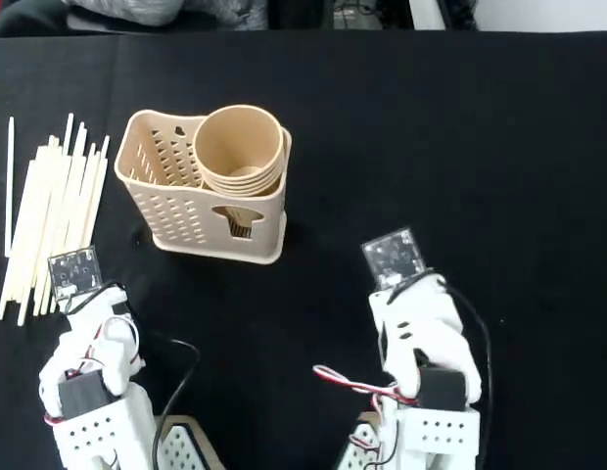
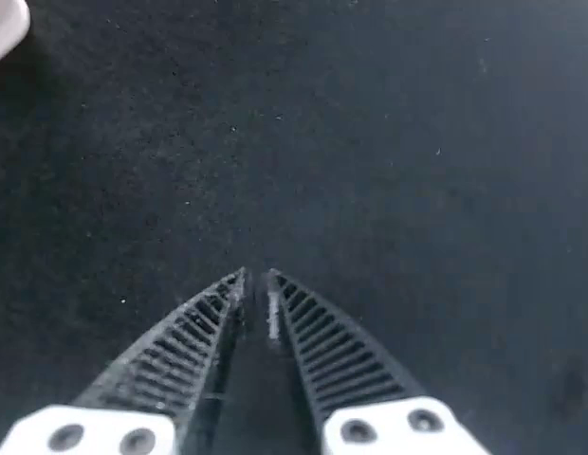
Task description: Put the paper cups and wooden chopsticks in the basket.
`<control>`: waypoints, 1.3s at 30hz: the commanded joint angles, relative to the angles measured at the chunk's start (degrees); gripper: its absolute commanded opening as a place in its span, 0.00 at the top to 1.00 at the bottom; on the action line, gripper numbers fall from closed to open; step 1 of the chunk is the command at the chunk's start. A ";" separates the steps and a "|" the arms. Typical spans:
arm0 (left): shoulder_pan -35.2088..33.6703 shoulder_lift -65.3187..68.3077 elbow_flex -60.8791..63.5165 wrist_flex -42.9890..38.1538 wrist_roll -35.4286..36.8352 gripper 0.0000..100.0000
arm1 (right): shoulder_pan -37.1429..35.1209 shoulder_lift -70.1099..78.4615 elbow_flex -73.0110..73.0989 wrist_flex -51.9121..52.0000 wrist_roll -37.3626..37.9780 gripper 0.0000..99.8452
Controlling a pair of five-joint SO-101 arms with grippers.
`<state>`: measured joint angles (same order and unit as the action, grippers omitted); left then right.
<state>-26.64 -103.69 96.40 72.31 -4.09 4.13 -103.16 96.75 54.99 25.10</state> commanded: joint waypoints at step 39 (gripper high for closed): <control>-0.13 -0.53 0.92 0.44 0.44 0.97 | 0.97 -1.36 -0.13 3.52 -3.34 0.91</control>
<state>-26.64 -103.69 96.40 72.31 -4.09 4.13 -103.16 96.75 58.42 21.85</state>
